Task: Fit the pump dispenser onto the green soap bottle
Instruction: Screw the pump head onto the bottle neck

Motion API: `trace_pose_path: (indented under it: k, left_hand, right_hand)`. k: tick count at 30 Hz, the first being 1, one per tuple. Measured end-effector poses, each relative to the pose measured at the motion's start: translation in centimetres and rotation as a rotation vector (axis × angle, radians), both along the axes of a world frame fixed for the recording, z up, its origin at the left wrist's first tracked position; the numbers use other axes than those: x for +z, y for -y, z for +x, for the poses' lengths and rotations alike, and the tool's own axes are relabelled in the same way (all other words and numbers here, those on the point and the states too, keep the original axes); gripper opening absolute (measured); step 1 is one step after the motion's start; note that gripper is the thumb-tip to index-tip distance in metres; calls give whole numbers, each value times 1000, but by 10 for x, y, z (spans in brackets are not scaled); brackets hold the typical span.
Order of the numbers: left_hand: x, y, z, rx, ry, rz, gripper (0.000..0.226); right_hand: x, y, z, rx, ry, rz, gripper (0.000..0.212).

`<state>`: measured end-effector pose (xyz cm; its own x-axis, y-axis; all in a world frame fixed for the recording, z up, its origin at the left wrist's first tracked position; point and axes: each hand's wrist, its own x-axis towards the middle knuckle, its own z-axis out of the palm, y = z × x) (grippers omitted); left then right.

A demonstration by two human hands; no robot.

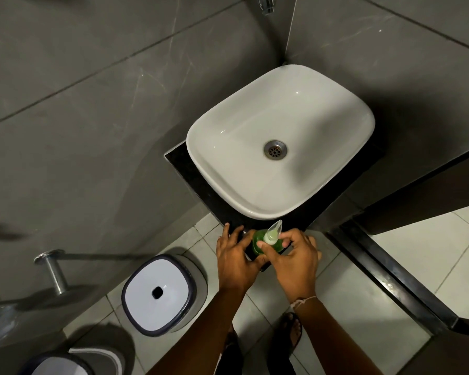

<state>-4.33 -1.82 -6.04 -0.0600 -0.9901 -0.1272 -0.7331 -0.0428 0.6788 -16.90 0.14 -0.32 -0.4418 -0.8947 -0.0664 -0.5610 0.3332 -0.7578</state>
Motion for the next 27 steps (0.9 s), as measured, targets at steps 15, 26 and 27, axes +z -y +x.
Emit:
trace_pose_path:
  k: [15,26,27]
  left_hand:
    - [-3,0,-1,16,34,-21,65]
    - [-1,-1,-3,19,28,-22,59]
    - [-1,-1,-2,16,28,-20,60]
  right_hand:
    - [0,-3,5,22,59,30,36]
    - [-1,-3,14,-100,67,-16,32]
    - [-2,-5,10,-58,67,-12,33]
